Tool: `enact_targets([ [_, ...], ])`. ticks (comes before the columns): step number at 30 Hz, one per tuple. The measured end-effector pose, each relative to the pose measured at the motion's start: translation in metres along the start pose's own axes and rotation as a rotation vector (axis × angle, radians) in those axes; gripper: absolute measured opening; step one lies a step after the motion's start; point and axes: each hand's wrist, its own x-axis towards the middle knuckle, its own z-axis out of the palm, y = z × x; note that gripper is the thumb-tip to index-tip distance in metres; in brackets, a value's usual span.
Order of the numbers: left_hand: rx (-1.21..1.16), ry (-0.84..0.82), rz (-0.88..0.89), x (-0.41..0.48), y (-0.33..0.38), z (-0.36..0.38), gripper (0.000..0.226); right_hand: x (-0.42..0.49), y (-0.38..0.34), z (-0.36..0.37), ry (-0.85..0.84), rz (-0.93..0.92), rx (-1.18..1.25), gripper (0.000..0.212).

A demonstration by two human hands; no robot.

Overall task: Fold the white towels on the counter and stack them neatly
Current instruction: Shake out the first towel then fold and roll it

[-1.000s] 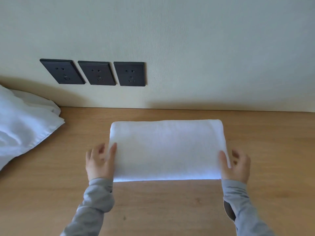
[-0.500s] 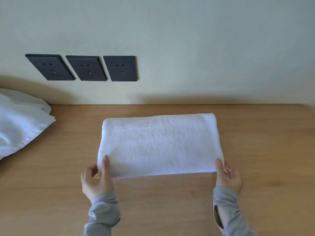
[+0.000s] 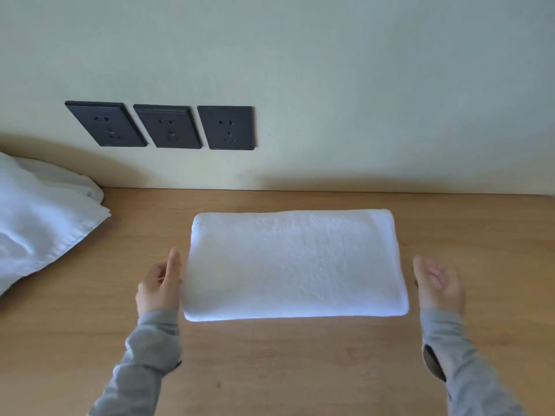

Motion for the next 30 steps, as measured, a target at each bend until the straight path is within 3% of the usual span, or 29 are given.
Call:
enact_targets([
  [5, 0.169, -0.174, -0.044, 0.051, 0.053, 0.028, 0.051, 0.050, -0.058, 0.056, -0.218, -0.016, -0.131, 0.042],
  [8, 0.232, -0.143, -0.064, 0.061, 0.065, 0.043, 0.036, 0.068, -0.064, 0.080, -0.275, 0.062, -0.232, 0.038],
  [15, 0.302, 0.011, 0.212, 0.056, 0.061, 0.058, 0.034, 0.078, -0.043, 0.093, -0.123, -0.053, -0.313, 0.033],
  [21, 0.186, 0.097, 0.255, 0.058, 0.062, 0.070, 0.028, 0.078, -0.024, 0.101, -0.090, -0.057, -0.263, 0.029],
  [27, 0.268, -0.060, 0.156, 0.053, 0.065, 0.054, 0.044, 0.068, -0.040, 0.087, -0.208, -0.089, -0.275, 0.031],
  [30, 0.446, -0.042, 0.327, 0.020, 0.060, 0.034, 0.069, 0.037, -0.039, 0.060, -0.179, -0.184, -0.352, 0.044],
])
